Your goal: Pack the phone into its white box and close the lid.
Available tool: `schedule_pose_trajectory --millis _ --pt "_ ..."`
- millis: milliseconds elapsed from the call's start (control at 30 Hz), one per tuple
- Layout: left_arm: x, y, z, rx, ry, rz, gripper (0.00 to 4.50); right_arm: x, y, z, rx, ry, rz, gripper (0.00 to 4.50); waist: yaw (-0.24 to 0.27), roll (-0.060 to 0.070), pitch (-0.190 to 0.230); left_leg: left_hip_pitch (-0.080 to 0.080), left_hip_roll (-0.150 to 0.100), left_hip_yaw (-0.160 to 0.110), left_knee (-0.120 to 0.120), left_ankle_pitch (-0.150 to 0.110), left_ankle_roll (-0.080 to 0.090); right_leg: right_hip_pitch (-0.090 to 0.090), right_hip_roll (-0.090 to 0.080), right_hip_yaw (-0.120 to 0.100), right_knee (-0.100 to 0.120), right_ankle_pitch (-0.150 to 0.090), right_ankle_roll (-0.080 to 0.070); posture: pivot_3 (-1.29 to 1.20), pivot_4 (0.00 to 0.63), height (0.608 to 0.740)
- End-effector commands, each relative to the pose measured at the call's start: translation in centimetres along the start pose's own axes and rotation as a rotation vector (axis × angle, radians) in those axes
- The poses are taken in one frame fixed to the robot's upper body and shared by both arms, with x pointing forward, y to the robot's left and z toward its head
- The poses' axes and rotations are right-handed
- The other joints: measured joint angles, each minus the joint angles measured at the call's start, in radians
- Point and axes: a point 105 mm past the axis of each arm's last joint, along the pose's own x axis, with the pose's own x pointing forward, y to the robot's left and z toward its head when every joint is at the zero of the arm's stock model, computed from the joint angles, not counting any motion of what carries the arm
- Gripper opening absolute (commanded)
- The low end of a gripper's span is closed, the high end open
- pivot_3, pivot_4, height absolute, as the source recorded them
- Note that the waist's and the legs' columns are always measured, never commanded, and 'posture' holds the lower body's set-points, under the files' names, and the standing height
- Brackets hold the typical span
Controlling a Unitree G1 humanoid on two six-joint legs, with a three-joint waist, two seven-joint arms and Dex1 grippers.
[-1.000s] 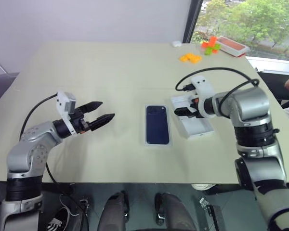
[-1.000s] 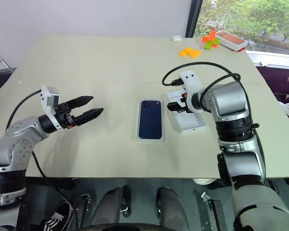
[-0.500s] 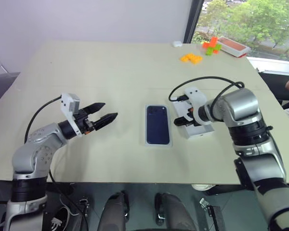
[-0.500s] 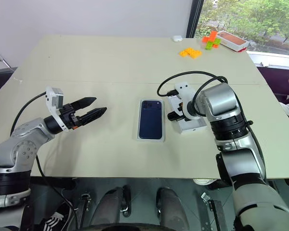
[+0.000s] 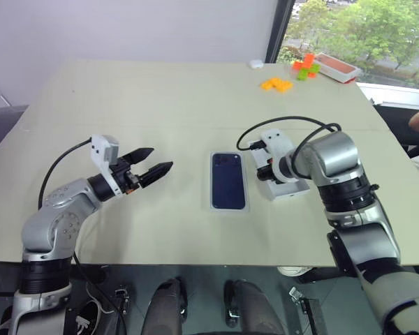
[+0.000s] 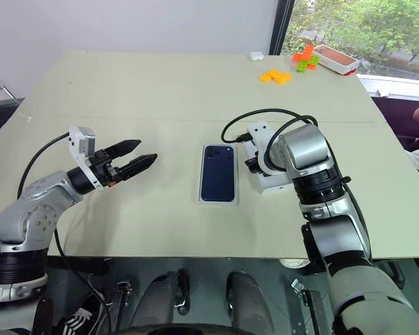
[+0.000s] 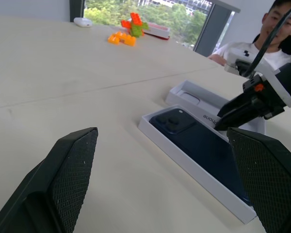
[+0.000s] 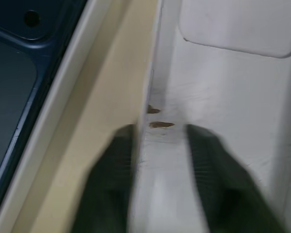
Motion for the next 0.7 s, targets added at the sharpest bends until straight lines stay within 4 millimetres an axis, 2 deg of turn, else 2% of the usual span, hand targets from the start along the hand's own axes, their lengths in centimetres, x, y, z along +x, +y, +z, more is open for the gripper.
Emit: schedule_pose_trajectory --millis 33,200,267,367,533,600,700 --pt "0.0 -0.3 1.0 0.033 -0.034 -0.001 4.5 -0.3 -0.4 0.4 -0.006 -0.019 -0.025 0.03 0.0 0.0 0.0 0.0 0.0 0.0 0.0 0.0 0.0 0.0 0.0 0.0 0.0 0.0 0.0 0.0 0.15 0.74" --pt "-0.1 -0.1 1.0 0.024 -0.029 0.007 4.5 -0.4 -0.5 0.8 0.014 -0.038 -0.032 0.03 0.0 0.0 0.0 0.0 0.0 0.0 0.001 0.0 0.0 0.0 0.0 0.0 0.0 0.0 0.0 0.0 0.15 0.74" --pt "-0.1 0.0 1.0 0.03 -0.027 0.008 4.5 -0.7 -0.6 1.5 0.08 -0.068 -0.01 0.03 0.0 0.0 0.0 0.0 0.0 0.0 0.001 0.0 0.0 0.0 0.0 0.0 0.001 0.0 0.0 0.0 0.15 0.74" --pt "-0.2 0.2 1.0 0.031 -0.022 0.021 4.5 -1.8 -0.3 4.4 0.117 -0.262 0.071 0.03 -0.001 0.0 0.0 0.0 0.0 0.0 0.001 0.0 0.0 0.0 0.0 0.0 0.001 0.0 0.0 0.0 0.15 0.74" --pt "-0.4 0.8 1.2 0.021 -0.026 0.04 4.5 -3.3 -0.8 6.4 0.118 -0.359 0.112 0.03 -0.001 0.0 0.0 0.0 0.0 0.0 0.0 0.0 0.0 0.0 0.002 0.0 0.001 0.0 0.001 0.0 0.15 0.74" --pt "-0.4 1.1 1.2 0.017 -0.027 0.046 4.5 -4.2 -1.0 8.1 0.126 -0.471 0.117 0.03 -0.001 0.0 0.0 0.0 0.0 0.0 0.0 0.0 0.0 0.0 0.002 0.0 0.001 0.0 0.001 0.0 0.15 0.74" --pt "-0.5 1.4 1.2 0.014 -0.025 0.052 4.5 -5.5 0.5 10.1 0.101 -0.605 0.216 0.03 -0.001 0.0 0.0 0.0 0.0 0.0 0.0 0.0 0.0 0.0 0.002 0.0 0.001 0.0 0.001 0.0 0.15 0.74"
